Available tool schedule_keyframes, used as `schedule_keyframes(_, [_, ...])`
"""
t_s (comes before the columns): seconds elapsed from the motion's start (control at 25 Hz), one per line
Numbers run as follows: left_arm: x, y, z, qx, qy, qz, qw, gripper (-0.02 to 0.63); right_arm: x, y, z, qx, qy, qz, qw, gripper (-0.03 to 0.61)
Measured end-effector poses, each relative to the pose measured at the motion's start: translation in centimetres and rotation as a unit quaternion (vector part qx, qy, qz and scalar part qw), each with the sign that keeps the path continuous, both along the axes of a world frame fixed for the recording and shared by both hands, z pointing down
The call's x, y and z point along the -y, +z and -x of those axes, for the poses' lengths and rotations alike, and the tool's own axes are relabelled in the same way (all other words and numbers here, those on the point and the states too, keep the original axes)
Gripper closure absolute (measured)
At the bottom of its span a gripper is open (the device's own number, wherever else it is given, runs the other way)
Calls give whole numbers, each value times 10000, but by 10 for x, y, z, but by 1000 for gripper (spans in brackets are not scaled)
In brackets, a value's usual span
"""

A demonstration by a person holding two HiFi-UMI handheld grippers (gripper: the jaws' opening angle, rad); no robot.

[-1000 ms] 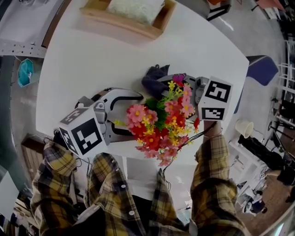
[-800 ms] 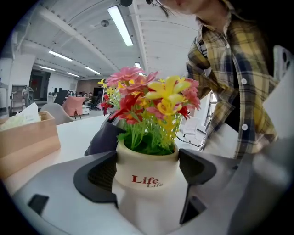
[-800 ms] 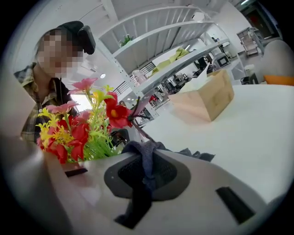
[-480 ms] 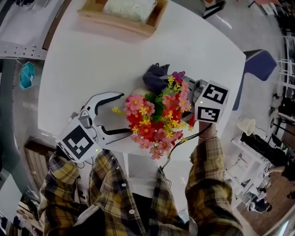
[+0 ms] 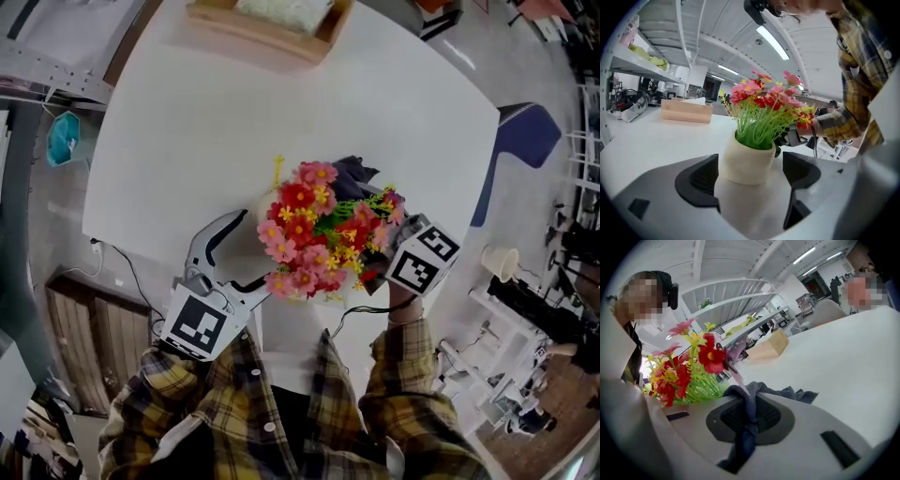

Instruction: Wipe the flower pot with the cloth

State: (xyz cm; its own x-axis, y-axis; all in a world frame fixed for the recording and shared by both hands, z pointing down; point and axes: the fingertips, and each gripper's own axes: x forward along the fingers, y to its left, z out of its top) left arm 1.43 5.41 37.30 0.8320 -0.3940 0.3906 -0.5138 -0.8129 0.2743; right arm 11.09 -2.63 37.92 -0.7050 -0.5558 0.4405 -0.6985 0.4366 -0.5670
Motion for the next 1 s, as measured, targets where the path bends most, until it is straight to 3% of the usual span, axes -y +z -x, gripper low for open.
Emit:
schedule_keyframes(0.2, [-1,-2,9,57,-165,-227,9996,199,-25,4,4,-32,586,52,9983,566])
schedule_keyframes(0.52, [5,0,9,241,-78,-354,9991,201,-54,4,16,289,830,291,9957,566])
schedule_keyframes(0.72, [6,9,12,490,248,-482,9973,208,-53,5,16,294,719,374,9963,566])
schedule_keyframes(1.0, [15,12,10,638,918,-527,9923,218,-32,8,15,140,113,470,9987,566])
